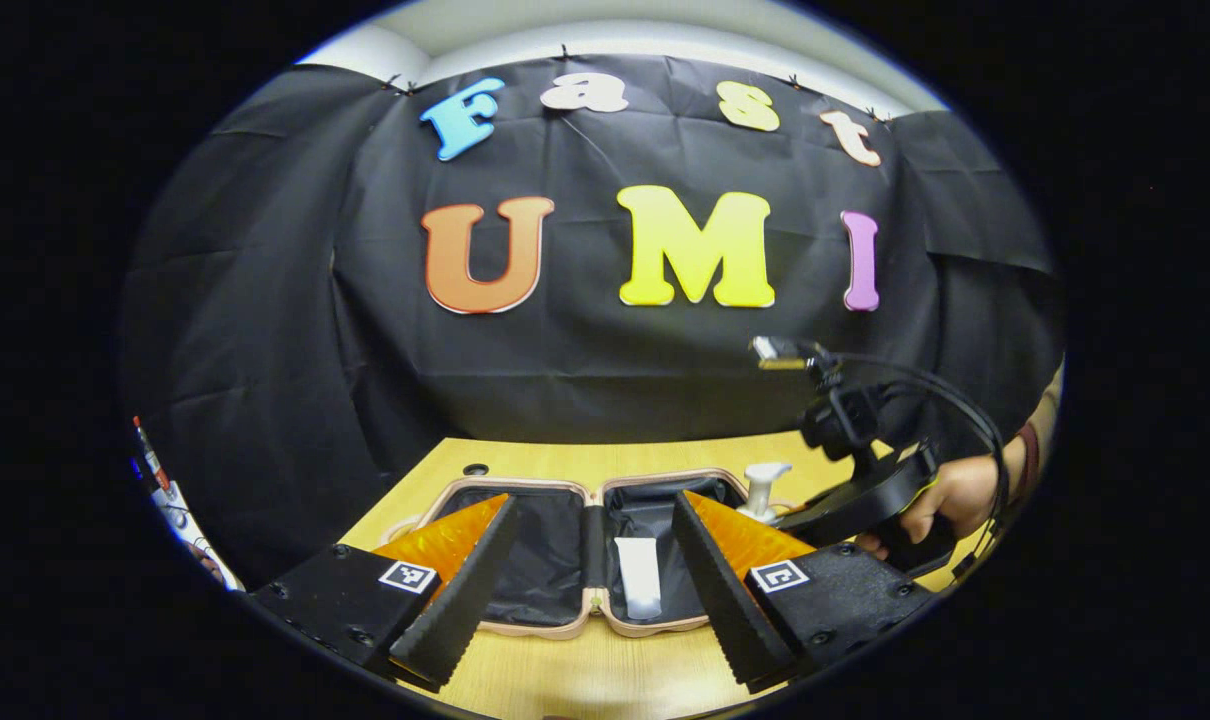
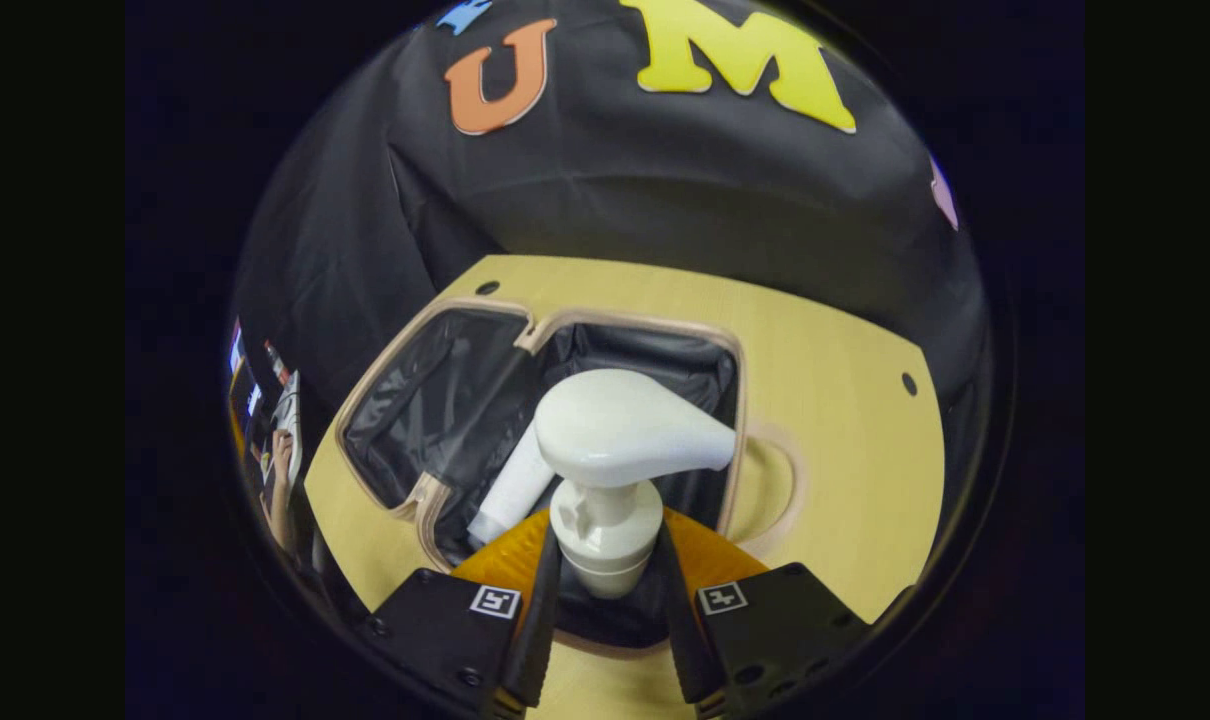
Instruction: First open the suitcase, pack the skin care products into it, and then close the suitcase.
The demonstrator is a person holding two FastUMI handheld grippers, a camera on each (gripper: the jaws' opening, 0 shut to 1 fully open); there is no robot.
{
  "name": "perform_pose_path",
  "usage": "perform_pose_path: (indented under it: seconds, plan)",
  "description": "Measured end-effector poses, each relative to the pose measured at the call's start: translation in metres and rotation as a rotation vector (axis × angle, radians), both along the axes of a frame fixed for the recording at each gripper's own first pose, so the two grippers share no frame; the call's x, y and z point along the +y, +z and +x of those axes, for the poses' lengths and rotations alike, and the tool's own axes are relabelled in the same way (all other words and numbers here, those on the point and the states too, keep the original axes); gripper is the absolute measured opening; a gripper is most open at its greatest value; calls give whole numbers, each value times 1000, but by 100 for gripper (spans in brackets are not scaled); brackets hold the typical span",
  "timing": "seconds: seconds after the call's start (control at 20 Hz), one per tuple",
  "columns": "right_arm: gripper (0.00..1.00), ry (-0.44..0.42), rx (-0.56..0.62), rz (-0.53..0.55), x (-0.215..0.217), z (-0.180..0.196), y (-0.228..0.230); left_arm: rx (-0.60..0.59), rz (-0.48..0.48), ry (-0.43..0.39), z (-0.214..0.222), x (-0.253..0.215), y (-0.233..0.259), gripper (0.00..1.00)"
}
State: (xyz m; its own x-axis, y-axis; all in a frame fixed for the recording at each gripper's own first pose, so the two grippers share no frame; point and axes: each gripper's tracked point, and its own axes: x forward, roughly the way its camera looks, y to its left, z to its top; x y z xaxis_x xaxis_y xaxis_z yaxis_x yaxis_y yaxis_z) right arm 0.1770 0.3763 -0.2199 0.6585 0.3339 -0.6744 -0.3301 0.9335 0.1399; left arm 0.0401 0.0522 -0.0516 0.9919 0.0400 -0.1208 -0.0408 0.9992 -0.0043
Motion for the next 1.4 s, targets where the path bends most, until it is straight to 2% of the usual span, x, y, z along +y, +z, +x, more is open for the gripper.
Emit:
perform_pose_path:
  seconds: [0.2,0.3,0.45,0.55,0.75,0.85,0.95,1.0,1.05,1.1,1.25,1.4]
  plan:
    - [47,-47,49,19,8,11,-5,-57,-81,84,-23,30,30,98]
    - [47,-104,77,35,11,26,-8,-82,-119,110,-33,43,40,98]
    - [47,-190,134,76,15,44,-16,-71,-75,175,-43,69,40,98]
    - [45,-222,185,94,16,44,-25,-78,-46,202,-48,85,48,100]
    - [47,-212,200,65,21,37,-40,-80,-59,233,-53,100,54,98]
    - [44,-202,203,51,23,34,-45,-93,-47,245,-54,109,65,98]
    - [47,-212,207,41,23,34,-49,-111,-41,253,-53,117,77,98]
    - [47,-215,212,36,23,35,-51,-117,-42,255,-52,121,79,93]
    - [44,-218,220,30,23,34,-54,-127,-45,258,-49,126,82,98]
    - [48,-227,228,27,23,34,-57,-130,-54,266,-45,134,82,98]
    - [49,-241,255,42,22,33,-62,-129,-117,341,-34,171,75,98]
    - [51,-253,279,80,20,29,-61,-114,-189,361,-17,191,58,98]
